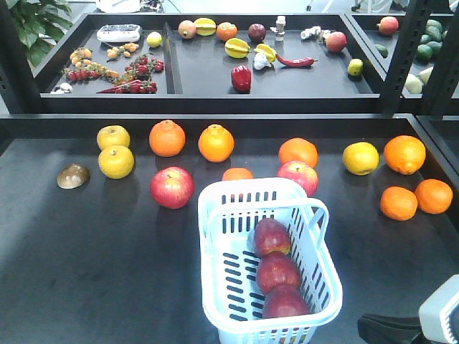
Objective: Pick three apples into basket with both arms
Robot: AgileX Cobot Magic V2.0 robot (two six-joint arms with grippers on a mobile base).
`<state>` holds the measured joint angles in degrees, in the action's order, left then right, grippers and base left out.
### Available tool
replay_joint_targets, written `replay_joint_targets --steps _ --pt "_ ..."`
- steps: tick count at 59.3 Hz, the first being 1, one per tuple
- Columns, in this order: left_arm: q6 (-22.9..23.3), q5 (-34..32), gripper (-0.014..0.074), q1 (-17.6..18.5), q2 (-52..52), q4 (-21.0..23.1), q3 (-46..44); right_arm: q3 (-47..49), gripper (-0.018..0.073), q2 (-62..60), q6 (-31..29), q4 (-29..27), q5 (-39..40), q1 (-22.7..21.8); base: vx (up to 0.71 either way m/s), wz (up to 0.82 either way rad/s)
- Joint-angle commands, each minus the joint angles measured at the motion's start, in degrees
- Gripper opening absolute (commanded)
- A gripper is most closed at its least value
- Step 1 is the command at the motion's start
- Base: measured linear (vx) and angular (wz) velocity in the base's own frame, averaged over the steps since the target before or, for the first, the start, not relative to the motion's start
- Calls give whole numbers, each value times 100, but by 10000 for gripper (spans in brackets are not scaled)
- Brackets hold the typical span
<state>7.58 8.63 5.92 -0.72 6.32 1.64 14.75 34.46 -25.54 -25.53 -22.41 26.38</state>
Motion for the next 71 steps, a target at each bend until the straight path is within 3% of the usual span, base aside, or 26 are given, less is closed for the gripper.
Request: replay_joint_targets --steps 1,63,71 --pt "53 -490 -6 -7 -87 -10 -138 153 -5 10 -41 -63 316 -11 0 0" --pt "53 -490 -6 -7 -76 -5 -144 145 -5 10 -41 -63 316 -11 0 0" --pt "53 -490 -6 -7 -76 -5 -144 2 -5 -198 -41 133 365 -11 0 0"
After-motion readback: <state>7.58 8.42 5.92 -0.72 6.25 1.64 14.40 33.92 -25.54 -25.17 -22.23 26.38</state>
